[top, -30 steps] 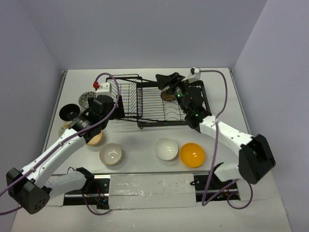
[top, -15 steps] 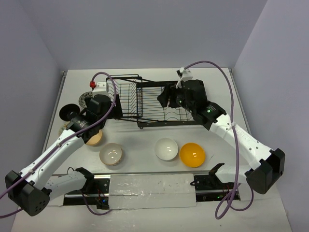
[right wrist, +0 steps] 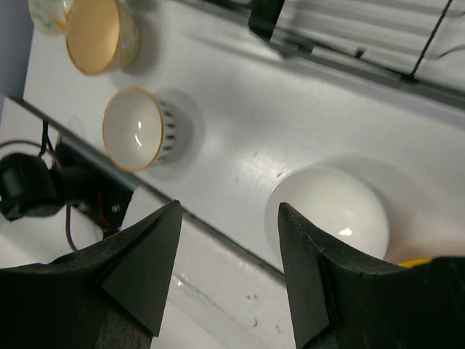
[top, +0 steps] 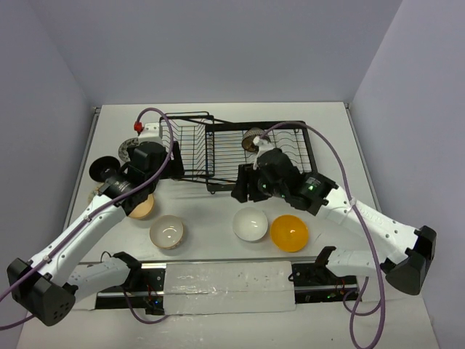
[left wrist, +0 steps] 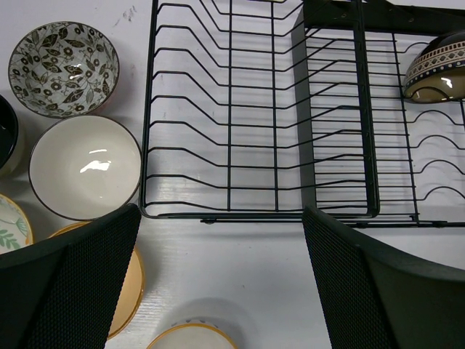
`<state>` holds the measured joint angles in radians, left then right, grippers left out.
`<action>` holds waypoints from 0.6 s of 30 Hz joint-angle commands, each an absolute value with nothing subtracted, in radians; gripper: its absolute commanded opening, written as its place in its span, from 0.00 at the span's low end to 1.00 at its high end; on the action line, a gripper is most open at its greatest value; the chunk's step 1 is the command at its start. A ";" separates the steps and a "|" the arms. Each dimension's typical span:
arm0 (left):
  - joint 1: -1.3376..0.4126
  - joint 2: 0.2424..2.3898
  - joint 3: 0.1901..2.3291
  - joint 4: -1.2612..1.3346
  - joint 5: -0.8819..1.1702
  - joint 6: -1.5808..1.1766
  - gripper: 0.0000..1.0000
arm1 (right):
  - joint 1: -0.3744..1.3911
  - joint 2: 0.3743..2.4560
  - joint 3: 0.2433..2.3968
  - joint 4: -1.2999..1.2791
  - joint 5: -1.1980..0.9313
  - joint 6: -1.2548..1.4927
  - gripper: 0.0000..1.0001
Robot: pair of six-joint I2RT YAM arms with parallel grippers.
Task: Load the bowls into the dish rack
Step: Pick up the bowl from the center of the board.
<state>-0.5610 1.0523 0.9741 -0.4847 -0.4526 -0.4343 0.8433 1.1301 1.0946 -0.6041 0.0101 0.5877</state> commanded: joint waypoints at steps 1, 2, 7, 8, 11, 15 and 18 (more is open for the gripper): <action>-0.557 1.016 0.996 -0.477 -0.422 -0.434 0.99 | 0.911 1.137 1.068 -0.628 0.055 0.678 0.63; -0.557 1.014 0.996 -0.474 -0.417 -0.434 0.99 | 0.943 1.143 1.059 -0.620 0.061 0.687 0.63; -0.557 1.000 0.996 -0.476 -0.417 -0.437 0.99 | 1.000 1.201 1.009 -0.580 0.083 0.744 0.63; -0.557 1.000 0.996 -0.476 -0.417 -0.439 0.99 | 1.012 1.219 0.997 -0.577 0.084 0.752 0.63; -0.557 0.996 0.996 -0.476 -0.410 -0.437 0.99 | 1.029 1.262 0.977 -0.561 0.092 0.773 0.63; -0.557 0.988 0.994 -0.472 -0.400 -0.439 0.99 | 1.055 1.316 0.957 -0.539 0.103 0.801 0.60; -0.558 0.985 0.996 -0.471 -0.396 -0.440 0.99 | 1.065 1.348 0.951 -0.525 0.097 0.813 0.59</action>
<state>-0.5594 1.0092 0.9741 -0.4839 -0.4149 -0.4351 1.0512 1.3296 0.9592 -0.5751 0.0708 0.7765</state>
